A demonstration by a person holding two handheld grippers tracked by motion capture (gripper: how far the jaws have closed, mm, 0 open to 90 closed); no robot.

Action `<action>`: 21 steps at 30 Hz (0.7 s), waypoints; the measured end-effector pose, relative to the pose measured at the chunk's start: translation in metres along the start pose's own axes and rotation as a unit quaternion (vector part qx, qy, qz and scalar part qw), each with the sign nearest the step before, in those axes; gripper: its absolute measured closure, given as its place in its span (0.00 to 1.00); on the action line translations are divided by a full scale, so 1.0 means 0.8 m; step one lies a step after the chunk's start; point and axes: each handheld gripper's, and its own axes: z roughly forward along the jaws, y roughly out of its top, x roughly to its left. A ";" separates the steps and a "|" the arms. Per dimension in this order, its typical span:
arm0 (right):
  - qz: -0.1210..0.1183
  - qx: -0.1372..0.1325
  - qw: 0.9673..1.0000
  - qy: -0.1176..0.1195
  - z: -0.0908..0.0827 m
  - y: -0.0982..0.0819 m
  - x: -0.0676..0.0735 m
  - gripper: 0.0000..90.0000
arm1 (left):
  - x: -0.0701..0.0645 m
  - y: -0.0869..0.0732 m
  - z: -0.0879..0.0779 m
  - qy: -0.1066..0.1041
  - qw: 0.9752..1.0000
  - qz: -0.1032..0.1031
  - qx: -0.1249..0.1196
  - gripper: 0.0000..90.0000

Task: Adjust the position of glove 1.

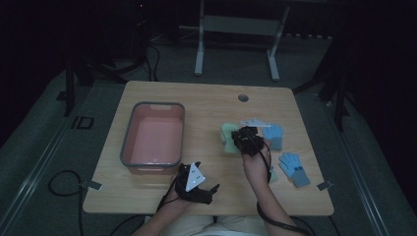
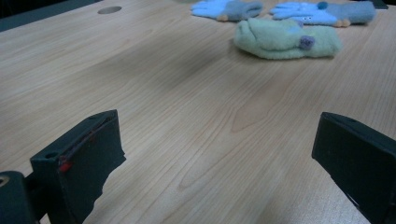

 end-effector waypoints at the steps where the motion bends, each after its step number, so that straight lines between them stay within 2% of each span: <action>1: -0.003 -0.001 1.000 -0.004 -0.006 -0.004 0.005 0.97 | 0.000 0.000 0.000 0.000 1.000 0.000 0.000 0.02; 3: -0.002 -0.005 1.000 -0.011 -0.013 -0.013 0.012 0.97 | 0.000 0.000 0.000 0.000 1.000 0.002 0.001 0.02; 7: 0.008 0.009 1.000 -0.008 -0.014 -0.039 0.023 0.97 | -0.001 0.000 0.000 0.001 1.000 0.005 0.001 0.02; 8: 0.018 0.015 1.000 -0.003 -0.011 -0.051 0.025 0.97 | -0.001 0.000 0.000 0.000 1.000 0.005 0.001 0.02; 12: 0.026 0.023 0.999 -0.006 -0.006 -0.062 0.026 0.97 | -0.001 0.000 0.000 0.000 1.000 0.005 0.002 0.02; 16: 0.019 0.024 0.999 -0.029 -0.001 -0.072 0.031 0.97 | -0.002 0.000 0.000 0.001 1.000 0.006 0.002 0.02; 18: 0.024 0.035 0.998 -0.037 0.010 -0.081 0.031 0.97 | -0.002 0.000 0.000 0.001 1.000 0.006 0.002 0.02; 21: 0.027 0.043 0.998 -0.040 0.017 -0.087 0.030 0.97 | -0.002 0.000 0.000 0.001 1.000 0.007 0.001 0.02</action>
